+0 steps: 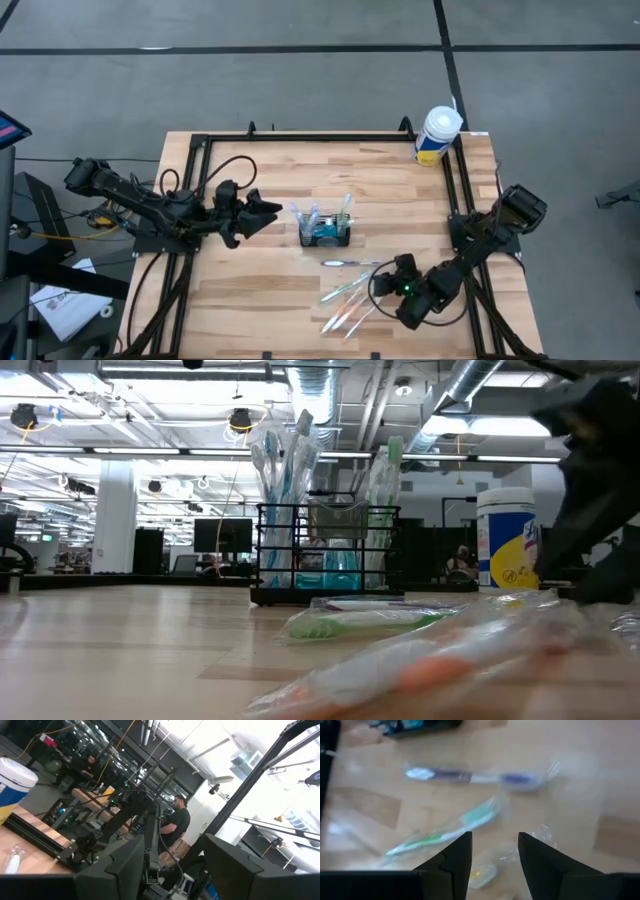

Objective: Pick & Place toothbrushing station
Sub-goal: Put the green toothbrush into the black wire organizer

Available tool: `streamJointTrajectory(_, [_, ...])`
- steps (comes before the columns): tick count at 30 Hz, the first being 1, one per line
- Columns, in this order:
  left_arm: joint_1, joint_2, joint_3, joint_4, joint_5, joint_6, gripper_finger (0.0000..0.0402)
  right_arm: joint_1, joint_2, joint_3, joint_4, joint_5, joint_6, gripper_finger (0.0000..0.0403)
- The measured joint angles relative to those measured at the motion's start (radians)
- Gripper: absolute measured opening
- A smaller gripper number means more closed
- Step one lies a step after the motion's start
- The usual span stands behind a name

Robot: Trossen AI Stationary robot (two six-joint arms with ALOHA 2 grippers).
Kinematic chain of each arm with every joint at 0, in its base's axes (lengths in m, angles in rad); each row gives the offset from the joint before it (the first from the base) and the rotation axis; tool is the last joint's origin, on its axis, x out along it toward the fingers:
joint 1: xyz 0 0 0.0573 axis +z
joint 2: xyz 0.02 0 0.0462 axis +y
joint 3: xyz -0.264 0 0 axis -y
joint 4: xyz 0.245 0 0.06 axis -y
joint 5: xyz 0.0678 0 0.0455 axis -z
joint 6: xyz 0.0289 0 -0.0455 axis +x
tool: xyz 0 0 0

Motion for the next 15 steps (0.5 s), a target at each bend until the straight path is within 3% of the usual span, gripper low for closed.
streamJointTrajectory(6, [0.0, 0.0, 0.0, -0.004, 0.025, -0.028, 0.0198, -0.002, 0.0, -0.001, -0.129, -0.027, 0.018, 0.0151])
streamJointTrajectory(15, [0.0, 0.0, 0.0, -0.008, 0.053, -0.076, 0.0198, -0.04, -0.01, -0.011, -0.044, 0.066, 0.016, 0.0156])
